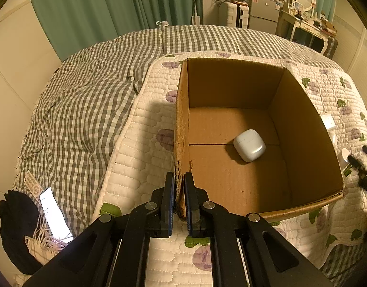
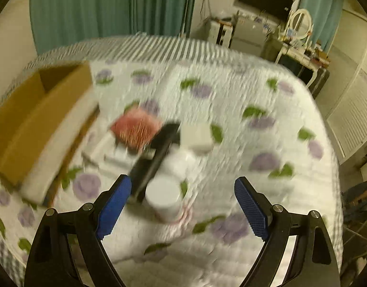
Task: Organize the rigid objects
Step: 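Grasp the white red-labelled jar with the right tool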
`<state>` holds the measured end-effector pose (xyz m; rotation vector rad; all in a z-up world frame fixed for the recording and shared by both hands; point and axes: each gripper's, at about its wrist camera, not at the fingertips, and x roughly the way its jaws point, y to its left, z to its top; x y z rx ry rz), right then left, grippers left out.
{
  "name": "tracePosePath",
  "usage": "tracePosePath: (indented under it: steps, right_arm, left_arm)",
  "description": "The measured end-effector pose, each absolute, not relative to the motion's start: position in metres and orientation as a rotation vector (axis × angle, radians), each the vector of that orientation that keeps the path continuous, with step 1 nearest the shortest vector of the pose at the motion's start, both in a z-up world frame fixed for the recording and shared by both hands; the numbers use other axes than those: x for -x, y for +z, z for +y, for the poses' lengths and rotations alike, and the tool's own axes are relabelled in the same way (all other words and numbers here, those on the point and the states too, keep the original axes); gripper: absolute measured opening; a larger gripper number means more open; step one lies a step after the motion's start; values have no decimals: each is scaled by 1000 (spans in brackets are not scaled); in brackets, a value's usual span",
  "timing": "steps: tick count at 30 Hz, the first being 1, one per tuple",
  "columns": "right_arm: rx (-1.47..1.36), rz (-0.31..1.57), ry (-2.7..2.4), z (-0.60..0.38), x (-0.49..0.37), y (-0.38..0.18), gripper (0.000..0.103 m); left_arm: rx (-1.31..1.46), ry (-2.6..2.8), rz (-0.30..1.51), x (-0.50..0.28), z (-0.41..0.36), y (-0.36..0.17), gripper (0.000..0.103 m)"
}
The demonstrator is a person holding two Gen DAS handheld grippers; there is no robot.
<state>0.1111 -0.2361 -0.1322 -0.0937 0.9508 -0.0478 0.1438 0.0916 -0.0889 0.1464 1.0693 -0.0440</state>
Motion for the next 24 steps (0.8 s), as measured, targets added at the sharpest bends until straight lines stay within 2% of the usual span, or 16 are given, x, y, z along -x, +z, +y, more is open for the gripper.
tracePosePath:
  steps: [9, 15, 17, 20, 24]
  right_arm:
    - [44, 972, -37, -237, -114, -155, 87]
    - [27, 991, -14, -235, -119, -160, 63]
    - [29, 994, -1, -233, -119, -160, 49]
    - [34, 996, 1, -232, -119, -161, 38]
    - [29, 989, 2, -233, -118, -159, 38]
  left_arm:
    - [-154, -41, 1069, -143, 91, -89, 8]
    - [-156, -40, 1069, -142, 90, -90, 8]
    - [-156, -40, 1069, -142, 90, -90, 8]
    - [-154, -40, 1069, -142, 90, -90, 8]
    - [-157, -39, 1069, -142, 91, -90, 8]
